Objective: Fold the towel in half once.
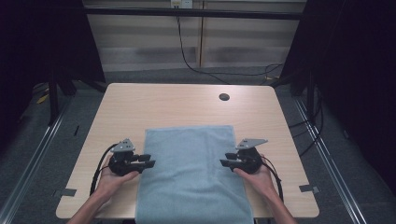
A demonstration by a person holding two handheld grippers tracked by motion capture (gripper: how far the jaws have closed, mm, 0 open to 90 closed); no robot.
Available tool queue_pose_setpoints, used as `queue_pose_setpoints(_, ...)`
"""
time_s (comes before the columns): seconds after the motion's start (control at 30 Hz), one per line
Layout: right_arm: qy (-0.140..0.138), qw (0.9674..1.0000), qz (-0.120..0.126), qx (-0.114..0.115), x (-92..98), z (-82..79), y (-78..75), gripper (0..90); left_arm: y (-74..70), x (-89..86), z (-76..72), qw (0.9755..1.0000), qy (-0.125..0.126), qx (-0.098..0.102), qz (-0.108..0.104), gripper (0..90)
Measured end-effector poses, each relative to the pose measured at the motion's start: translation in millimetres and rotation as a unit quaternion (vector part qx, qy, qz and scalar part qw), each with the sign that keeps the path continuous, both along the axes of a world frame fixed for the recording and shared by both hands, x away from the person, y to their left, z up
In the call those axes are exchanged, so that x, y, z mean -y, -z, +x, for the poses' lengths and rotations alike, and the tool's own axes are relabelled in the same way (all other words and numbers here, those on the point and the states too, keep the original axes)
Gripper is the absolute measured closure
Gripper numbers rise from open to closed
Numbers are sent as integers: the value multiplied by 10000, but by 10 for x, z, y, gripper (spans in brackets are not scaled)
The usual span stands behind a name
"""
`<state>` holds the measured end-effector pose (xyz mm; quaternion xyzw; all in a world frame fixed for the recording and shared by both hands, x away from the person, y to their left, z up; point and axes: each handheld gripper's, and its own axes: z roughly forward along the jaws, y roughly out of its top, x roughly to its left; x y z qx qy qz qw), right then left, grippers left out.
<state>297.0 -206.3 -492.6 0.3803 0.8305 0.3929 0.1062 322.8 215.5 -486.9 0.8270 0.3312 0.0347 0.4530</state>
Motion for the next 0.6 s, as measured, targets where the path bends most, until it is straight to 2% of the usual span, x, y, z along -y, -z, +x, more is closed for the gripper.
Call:
queue_pose_setpoints(0.03, 28, 9998, -187, -7, -42, 50, 55, 582, 16, 14, 23, 9999, -45, 11, 114, 614)
queue_pose_setpoints(0.07, 23, 9999, -157, -46, -59, 73, 103, 578, 35, 25, 35, 9998, -65, 44, 189, 594)
queue_pose_setpoints(0.1, 29, 10000, -25, -64, -56, 72, 115, 576, 54, 27, 46, 9997, -70, 18, 239, 584)
queue_pose_setpoints(0.17, -1, 9997, -234, -57, -70, 16, 91, 579, 92, 37, 41, 9994, -162, 16, 300, 542)
queue_pose_setpoints(0.2, -45, 9997, -251, -62, -65, -28, 90, 578, 112, 48, 31, 9994, -162, -40, 295, 525)
queue_pose_setpoints(0.27, -94, 9997, -239, -18, -43, -150, 96, 581, 145, 84, -7, 9987, -98, 6, 504, 523)
queue_pose_setpoints(0.33, -132, 9995, -282, 18, -14, -284, 91, 581, 169, 117, -65, 9985, 31, 134, 536, 517)
queue_pose_setpoints(0.43, -191, 9994, -291, -48, 19, -476, 71, 582, 159, 147, -185, 9975, 286, 174, 617, 521)
queue_pose_setpoints(0.53, -283, 9991, -190, -256, 49, -629, 49, 582, 148, 127, -345, 9974, 419, 91, 575, 522)
queue_pose_setpoints(0.6, -387, 9985, 69, -393, 116, -652, 54, 591, 128, 108, -429, 9969, 470, 76, 628, 532)
